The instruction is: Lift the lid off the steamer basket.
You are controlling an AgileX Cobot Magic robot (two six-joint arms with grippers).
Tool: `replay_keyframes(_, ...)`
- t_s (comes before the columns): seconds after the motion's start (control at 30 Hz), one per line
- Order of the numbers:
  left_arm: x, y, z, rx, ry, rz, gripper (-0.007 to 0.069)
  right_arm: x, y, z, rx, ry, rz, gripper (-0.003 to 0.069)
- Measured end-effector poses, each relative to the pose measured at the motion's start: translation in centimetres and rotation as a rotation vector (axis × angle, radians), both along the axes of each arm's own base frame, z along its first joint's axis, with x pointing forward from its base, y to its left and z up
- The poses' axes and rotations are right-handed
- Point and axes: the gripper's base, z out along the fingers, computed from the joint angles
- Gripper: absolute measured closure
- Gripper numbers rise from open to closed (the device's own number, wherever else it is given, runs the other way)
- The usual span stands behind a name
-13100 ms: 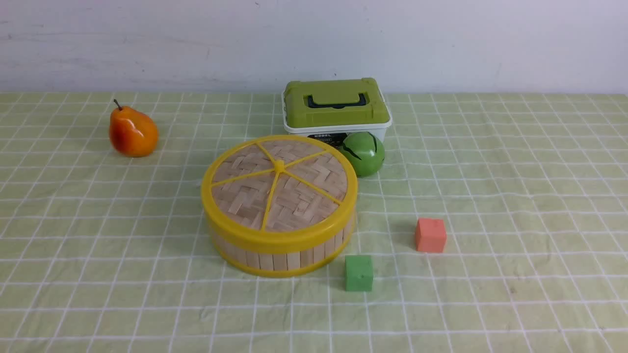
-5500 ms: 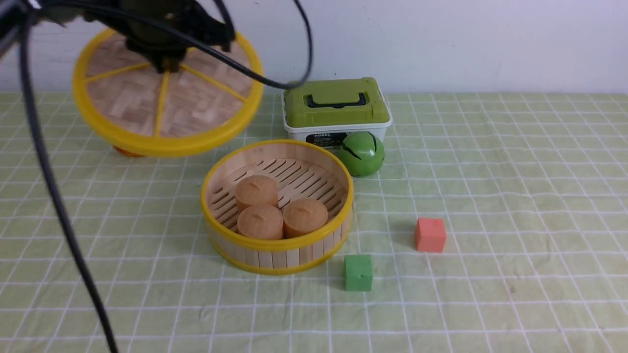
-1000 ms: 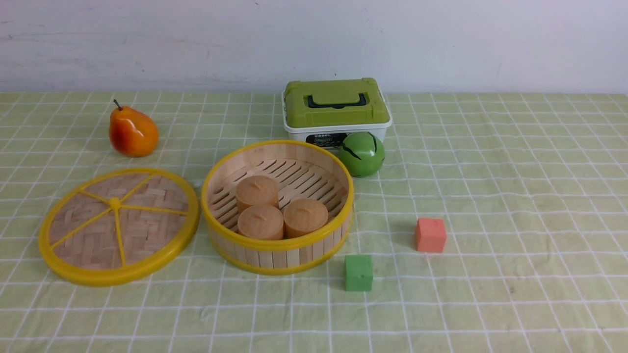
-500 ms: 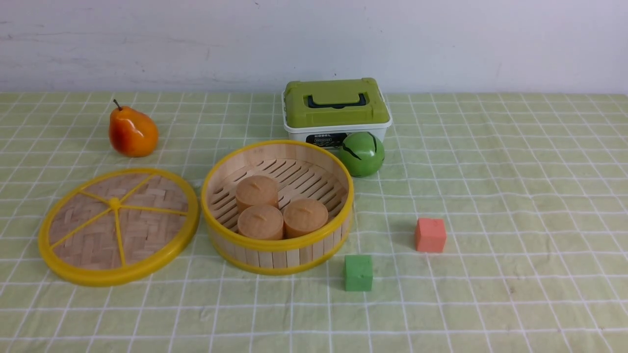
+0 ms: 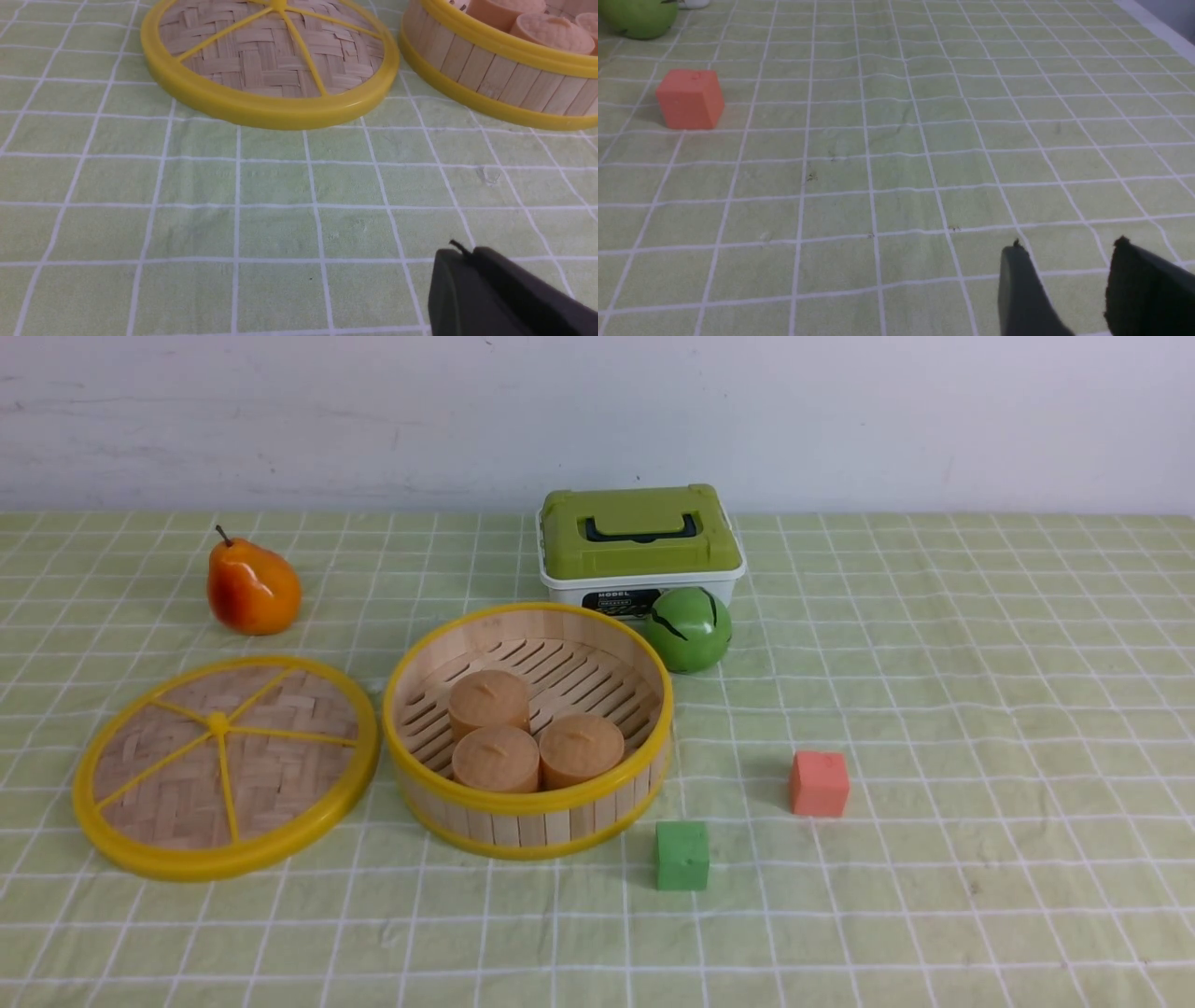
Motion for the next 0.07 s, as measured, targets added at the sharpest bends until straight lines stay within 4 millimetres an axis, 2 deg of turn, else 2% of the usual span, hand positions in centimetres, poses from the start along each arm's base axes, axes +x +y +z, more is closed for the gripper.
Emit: replay_keyframes(0.07, 0.0, 0.0, 0.0, 0.0, 0.0, 0.0, 0.0603, 0.0, 0.0, 0.0, 0.0, 0.0, 0.0, 0.0415)
